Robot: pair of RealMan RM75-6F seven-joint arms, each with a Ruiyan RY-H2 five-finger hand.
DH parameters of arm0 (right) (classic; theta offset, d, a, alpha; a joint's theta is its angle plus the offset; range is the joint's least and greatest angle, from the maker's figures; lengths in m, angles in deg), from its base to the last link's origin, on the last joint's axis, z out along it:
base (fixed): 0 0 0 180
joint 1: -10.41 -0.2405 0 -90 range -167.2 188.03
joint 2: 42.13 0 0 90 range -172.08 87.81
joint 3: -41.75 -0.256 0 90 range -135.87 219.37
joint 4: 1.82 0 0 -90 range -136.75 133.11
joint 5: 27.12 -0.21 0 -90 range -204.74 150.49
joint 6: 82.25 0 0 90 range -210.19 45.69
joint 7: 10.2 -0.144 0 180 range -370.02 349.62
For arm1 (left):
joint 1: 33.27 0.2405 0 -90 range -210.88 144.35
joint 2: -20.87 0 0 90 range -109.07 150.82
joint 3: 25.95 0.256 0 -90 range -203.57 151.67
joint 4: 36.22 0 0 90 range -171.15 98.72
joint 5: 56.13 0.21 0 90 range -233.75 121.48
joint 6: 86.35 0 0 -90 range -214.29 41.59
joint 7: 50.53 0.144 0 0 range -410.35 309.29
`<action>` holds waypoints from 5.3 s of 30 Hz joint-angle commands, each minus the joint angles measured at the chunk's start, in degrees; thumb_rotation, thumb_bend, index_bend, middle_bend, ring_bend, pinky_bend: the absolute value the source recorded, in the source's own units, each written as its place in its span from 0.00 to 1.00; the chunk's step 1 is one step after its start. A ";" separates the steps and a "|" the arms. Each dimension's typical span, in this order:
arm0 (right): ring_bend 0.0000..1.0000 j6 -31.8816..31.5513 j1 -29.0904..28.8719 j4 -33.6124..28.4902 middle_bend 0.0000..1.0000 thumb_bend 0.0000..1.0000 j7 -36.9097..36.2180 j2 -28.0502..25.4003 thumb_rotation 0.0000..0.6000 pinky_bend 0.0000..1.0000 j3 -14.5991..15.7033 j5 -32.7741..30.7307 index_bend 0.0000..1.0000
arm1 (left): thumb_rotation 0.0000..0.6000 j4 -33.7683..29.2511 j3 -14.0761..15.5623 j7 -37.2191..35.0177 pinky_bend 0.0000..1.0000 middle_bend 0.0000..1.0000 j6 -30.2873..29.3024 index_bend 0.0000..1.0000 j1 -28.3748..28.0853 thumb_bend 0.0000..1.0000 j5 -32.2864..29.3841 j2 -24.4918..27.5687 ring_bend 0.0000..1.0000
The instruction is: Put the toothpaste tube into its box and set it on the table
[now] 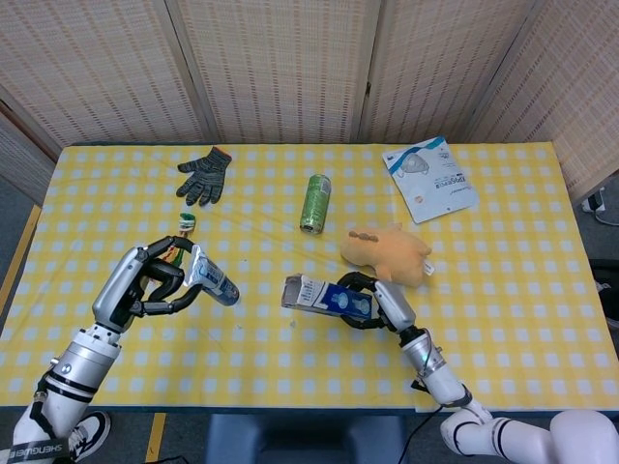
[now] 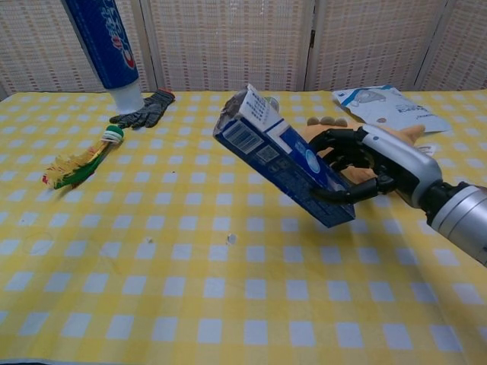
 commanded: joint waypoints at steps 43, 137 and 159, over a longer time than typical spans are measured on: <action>0.39 -1.22 -4.71 5.26 0.35 0.30 -8.67 10.38 1.00 0.38 -0.93 0.83 0.45 | 1.00 -0.49 -3.05 11.00 1.00 1.00 -3.33 1.00 -5.69 0.54 -2.59 -10.66 1.00; 0.39 -8.08 -4.30 -4.02 0.36 0.30 -10.61 5.59 1.00 0.38 -2.20 2.25 0.45 | 1.00 0.35 1.59 26.41 0.84 0.64 -5.05 0.00 -6.22 0.19 -1.68 -13.37 0.66; 0.39 -6.66 0.96 -5.26 0.36 0.30 5.11 -5.20 1.00 0.38 4.14 2.38 0.45 | 1.00 31.21 15.92 43.09 0.02 0.11 -20.97 0.01 5.72 0.19 16.12 -19.08 0.05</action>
